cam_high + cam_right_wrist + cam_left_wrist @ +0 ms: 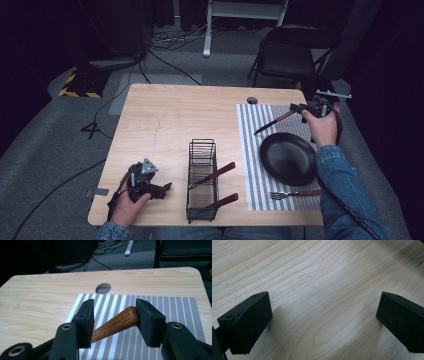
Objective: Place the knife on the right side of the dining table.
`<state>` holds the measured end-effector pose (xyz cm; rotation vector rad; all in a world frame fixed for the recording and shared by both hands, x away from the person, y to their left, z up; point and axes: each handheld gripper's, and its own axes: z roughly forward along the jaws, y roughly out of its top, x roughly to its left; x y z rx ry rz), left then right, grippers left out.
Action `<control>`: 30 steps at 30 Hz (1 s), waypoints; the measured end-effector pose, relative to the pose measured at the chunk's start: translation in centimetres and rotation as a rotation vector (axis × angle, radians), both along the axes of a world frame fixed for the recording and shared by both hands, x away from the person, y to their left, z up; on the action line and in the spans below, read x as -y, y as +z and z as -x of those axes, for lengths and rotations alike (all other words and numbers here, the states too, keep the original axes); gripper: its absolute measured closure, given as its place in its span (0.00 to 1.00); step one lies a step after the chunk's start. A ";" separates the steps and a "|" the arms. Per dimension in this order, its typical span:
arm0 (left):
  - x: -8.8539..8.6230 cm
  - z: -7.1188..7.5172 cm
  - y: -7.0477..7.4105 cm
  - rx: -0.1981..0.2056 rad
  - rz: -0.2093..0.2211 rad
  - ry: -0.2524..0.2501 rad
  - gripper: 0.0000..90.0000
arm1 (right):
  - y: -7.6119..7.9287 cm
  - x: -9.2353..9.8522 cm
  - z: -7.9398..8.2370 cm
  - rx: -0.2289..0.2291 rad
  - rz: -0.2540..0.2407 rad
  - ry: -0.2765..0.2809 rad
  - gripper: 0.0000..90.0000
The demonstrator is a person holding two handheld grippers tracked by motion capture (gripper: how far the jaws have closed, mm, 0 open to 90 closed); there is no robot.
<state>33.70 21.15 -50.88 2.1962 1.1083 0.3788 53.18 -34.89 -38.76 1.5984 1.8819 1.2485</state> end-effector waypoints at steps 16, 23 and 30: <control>0.0 0.0 0.0 0.001 -0.002 -0.003 0.01 | -1.7 1.9 -0.6 -0.063 -0.010 -0.024 0.54; 0.0 0.0 0.0 0.001 -0.004 -0.005 0.01 | -2.4 2.5 -0.7 -0.077 -0.018 -0.024 0.54; 0.0 0.0 0.0 -0.001 -0.002 -0.001 0.01 | -3.6 3.2 -1.0 -0.097 -0.023 -0.031 0.53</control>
